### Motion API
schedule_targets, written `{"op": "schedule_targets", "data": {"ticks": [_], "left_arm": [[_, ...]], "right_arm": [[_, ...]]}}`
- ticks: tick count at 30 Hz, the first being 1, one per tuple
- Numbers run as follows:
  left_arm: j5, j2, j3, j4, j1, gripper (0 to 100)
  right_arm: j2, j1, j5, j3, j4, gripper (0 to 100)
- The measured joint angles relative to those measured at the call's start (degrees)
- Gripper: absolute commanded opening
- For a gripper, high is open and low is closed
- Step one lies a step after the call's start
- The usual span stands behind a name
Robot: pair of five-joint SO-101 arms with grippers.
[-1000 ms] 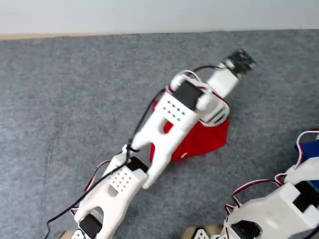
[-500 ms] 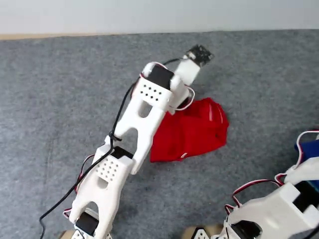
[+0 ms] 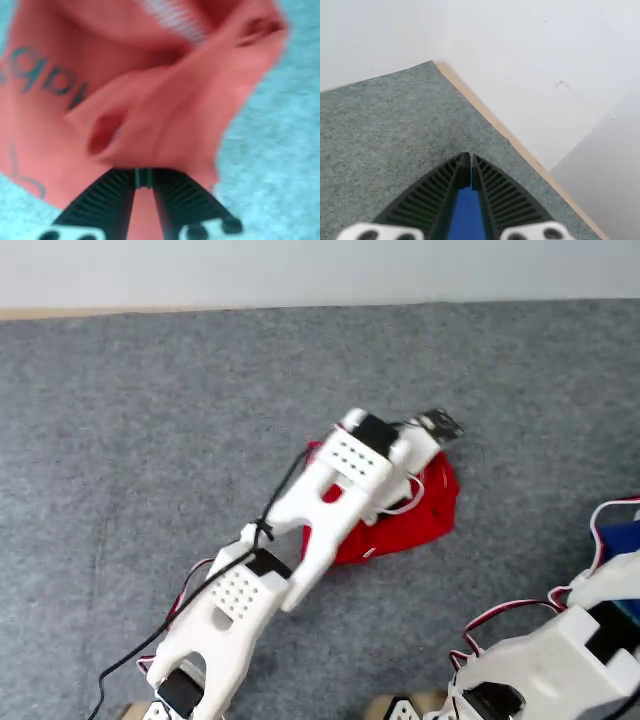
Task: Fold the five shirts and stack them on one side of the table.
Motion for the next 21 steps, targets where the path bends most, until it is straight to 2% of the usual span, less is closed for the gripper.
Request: {"op": "schedule_targets", "data": {"ticks": [14, 21], "left_arm": [[4.1, -1.1, -5.8, 0.0, 10.5, 0], [4.3, -7.5, -5.8, 0.0, 11.4, 0]], "right_arm": [[0.0, 0.0, 0.0, 0.0, 0.0, 1.0], [0.0, 0.0, 0.0, 2.6, 0.0, 1.0]]}}
